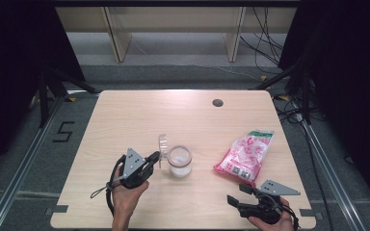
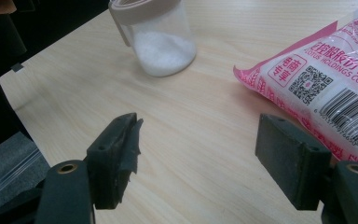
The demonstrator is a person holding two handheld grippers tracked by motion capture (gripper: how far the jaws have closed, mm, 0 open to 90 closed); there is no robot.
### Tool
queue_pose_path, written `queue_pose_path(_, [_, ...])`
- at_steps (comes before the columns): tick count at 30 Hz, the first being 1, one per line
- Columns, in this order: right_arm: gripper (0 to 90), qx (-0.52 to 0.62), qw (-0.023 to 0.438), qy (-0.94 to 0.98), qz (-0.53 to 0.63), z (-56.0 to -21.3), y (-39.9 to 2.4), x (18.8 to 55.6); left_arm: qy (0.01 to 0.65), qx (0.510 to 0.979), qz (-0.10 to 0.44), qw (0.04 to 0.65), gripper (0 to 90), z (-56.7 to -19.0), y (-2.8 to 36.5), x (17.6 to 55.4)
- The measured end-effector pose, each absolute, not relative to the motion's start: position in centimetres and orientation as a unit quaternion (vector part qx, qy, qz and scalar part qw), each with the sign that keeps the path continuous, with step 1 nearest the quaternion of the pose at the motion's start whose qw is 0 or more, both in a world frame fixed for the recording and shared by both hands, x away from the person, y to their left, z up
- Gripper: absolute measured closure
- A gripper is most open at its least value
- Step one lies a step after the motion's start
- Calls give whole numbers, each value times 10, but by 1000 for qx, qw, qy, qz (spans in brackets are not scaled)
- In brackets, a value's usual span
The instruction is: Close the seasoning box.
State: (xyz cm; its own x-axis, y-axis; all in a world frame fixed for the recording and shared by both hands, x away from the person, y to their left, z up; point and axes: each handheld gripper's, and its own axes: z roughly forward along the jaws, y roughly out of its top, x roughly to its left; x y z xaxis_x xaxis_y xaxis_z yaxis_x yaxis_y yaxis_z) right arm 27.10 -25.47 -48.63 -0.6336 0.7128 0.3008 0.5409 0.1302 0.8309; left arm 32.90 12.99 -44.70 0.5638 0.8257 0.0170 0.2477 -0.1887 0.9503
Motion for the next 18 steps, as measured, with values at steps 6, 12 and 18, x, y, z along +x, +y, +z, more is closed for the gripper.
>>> queue_pose_path(6, [309,419,79,747,510,-486,-255,271,371,718,281,517,893,-445,127,328])
queue_pose_path(12, [309,420,80,746,511,-487,-254,271,364,720,279,520,892,-443,121,327])
queue_pose_path(18, [309,418,76,752,504,-486,-256,272,361,722,262,529,884,-445,115,329])
